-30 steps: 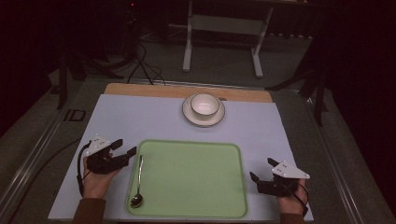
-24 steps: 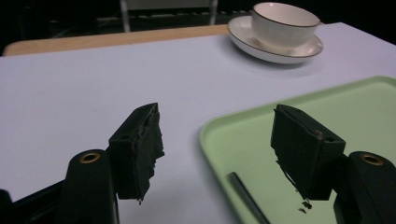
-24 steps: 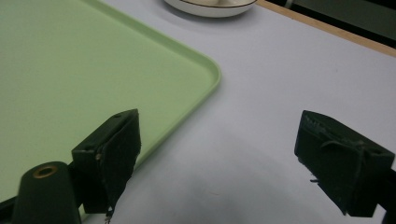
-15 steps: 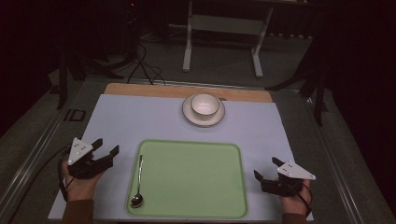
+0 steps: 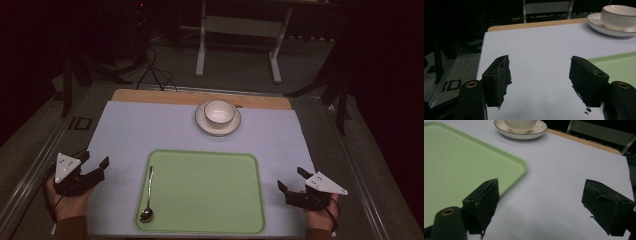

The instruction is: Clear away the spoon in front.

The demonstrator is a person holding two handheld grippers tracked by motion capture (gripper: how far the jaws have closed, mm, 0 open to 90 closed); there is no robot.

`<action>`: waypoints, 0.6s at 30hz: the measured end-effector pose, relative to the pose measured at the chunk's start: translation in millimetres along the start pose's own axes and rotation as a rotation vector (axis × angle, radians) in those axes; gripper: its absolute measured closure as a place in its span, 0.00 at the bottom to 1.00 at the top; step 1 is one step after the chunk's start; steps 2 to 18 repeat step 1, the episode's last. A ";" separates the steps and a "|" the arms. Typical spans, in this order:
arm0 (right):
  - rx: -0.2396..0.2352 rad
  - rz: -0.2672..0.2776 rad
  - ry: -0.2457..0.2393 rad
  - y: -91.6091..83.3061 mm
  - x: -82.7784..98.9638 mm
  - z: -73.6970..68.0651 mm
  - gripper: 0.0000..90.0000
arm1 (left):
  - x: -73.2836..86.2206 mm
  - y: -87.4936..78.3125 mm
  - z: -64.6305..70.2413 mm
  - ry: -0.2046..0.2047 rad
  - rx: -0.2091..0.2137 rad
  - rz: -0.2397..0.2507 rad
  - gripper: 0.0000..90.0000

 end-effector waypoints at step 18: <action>0.000 0.000 0.000 0.0 0.0 0.0 0.16 | 1.2 1.0 -2.0 0.003 -0.014 -0.004 0.37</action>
Point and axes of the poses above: each handheld gripper's, and its own axes: y roughly forward along the jaws, x roughly out of its underside, z roughly to its right, the point moved 9 cm from there along y, roughly forward along the jaws, and after that the axes turned 15 degrees about x, right-handed, at the moved point
